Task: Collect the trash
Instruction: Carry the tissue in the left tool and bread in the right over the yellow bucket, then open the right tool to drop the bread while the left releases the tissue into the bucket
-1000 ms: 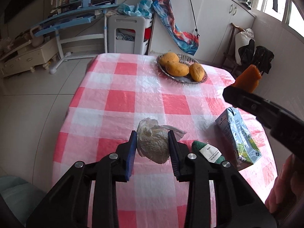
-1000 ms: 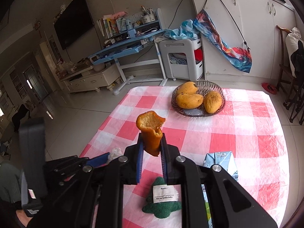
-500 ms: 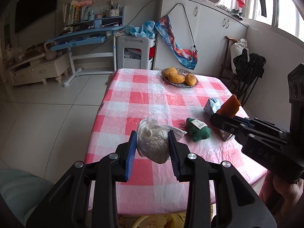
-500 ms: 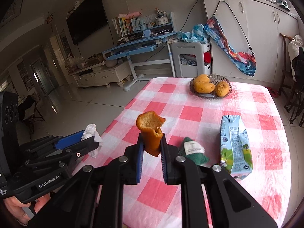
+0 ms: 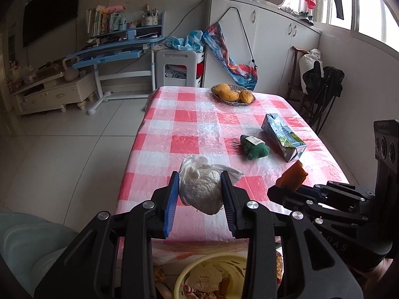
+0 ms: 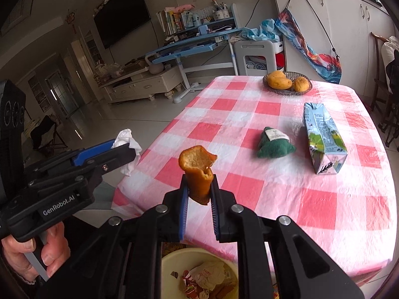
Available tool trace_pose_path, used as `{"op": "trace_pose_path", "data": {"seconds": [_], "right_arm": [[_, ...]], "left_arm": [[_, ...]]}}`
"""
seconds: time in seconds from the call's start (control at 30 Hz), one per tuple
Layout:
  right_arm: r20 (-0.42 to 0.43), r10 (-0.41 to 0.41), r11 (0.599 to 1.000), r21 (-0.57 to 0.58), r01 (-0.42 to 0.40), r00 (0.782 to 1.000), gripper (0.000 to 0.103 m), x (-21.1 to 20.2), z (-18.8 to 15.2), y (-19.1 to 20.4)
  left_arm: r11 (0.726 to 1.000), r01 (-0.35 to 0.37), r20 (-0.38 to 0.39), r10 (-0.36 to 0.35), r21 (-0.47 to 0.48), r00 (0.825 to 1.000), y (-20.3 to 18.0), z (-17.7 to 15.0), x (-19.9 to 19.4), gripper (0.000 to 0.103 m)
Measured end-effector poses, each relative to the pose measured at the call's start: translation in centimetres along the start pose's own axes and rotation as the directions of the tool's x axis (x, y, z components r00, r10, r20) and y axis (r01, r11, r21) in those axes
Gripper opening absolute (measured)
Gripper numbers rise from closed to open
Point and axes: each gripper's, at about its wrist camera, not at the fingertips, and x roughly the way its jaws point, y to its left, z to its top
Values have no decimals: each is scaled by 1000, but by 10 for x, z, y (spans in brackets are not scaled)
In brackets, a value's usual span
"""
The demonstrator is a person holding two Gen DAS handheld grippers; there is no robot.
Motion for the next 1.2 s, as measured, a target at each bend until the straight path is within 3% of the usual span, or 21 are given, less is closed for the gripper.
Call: {"op": "trace_pose_path", "data": {"seconds": [0.7,0.73,0.8,0.93,1.1,1.2], "right_arm": [[-148,43,998,-36,-49,988,19,-7,-71,37],[-164,44,998,-37,-51,985,21,-6,-74,39],[-193,35,998,-40,-43,981,40,-4,-82,42],[-226,12,999,-40,-22,974,53,-4,-93,44],[-176,-24,999,23,29,984,66,-14,-90,31],[-109,-77,992,90,87,991,75,-27,-86,15]], "left_arm": [[1000,6,-20,-5,20,1000,0,-47,-36,32],[1000,7,-20,-6,20,1000,0,-48,-37,32],[1000,10,-22,-9,18,1000,1,-50,-39,32],[1000,20,-38,-20,19,999,-1,-56,-42,32],[998,32,-79,-28,48,996,-11,-71,-43,33],[998,40,-111,-34,55,993,-15,-80,-42,46]]}}
